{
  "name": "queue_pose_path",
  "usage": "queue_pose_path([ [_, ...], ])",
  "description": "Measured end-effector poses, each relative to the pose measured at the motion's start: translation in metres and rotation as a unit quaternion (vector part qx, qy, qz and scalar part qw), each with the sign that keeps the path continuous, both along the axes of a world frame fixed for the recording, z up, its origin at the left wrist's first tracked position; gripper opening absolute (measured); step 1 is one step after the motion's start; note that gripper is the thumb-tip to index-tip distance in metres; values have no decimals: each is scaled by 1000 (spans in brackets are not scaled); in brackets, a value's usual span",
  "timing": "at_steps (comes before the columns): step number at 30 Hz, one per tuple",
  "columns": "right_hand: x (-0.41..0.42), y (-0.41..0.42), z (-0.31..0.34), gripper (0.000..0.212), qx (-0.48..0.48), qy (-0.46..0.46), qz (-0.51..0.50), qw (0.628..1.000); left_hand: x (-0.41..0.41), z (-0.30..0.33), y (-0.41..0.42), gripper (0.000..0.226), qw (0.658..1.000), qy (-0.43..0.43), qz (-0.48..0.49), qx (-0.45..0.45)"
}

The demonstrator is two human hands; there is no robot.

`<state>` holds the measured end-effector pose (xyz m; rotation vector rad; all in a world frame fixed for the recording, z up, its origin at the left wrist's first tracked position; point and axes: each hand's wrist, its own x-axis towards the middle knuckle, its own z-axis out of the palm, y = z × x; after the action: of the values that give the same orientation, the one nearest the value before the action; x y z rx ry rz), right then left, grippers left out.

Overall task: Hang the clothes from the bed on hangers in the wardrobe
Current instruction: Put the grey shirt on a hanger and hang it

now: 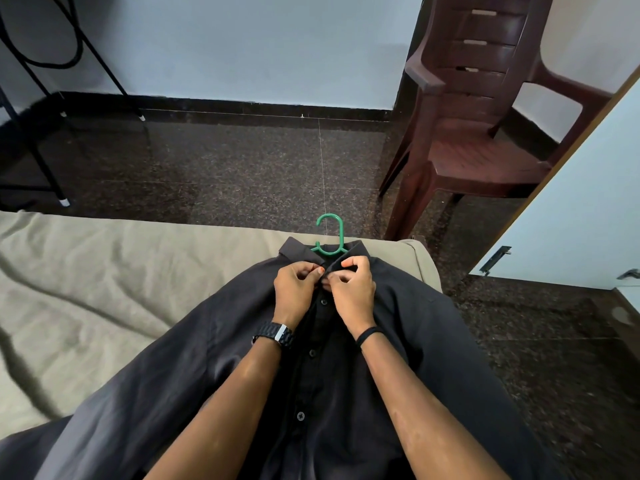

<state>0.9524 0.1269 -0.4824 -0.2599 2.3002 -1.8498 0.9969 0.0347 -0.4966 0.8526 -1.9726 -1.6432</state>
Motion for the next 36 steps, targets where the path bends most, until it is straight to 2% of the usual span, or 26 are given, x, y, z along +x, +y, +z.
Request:
queue_pose_path([
  [3,-5,2,-2,38,6,-6,5,1000,4,-2,7,9,998,-3,4,-61],
  [10,-15,4,-2,36,36,-39,15,998,12,-1,14,23,986,-4,-47,-161],
  [20,-18,5,1,34,49,-46,32,997,7,-1,5,11,983,-8,-22,-183],
  [22,-18,6,0,35,51,-42,52,996,7,1,5,8,991,-26,-16,-130],
  [24,-17,6,-1,37,60,-19,62,996,5,6,6,11,999,-27,-13,25],
  [26,-14,6,-2,38,69,11,50,996,1,15,7,19,970,-12,-12,241],
  [27,-12,5,-3,38,73,22,41,996,-1,18,7,21,948,-9,-8,319],
  [28,-10,5,-4,36,83,29,35,995,-3,22,7,22,938,-18,-5,347],
  [29,-9,5,-5,34,100,35,40,994,-4,23,8,21,946,-46,-5,320],
  [30,-10,5,-4,29,126,36,61,989,-4,22,8,18,969,-92,-5,230],
  [31,-12,6,-2,23,162,30,96,982,-3,21,7,13,985,-141,-6,103],
  [32,-16,7,3,18,200,21,132,971,-2,22,6,13,983,-184,-3,-20],
  [33,-22,9,8,15,227,17,148,963,0,21,4,14,971,-214,-4,-105],
  [34,-28,11,15,13,233,29,137,962,2,24,2,11,967,-212,-3,-142],
  [36,-45,16,33,11,206,96,59,972,1,34,-6,11,976,-141,21,-167],
])
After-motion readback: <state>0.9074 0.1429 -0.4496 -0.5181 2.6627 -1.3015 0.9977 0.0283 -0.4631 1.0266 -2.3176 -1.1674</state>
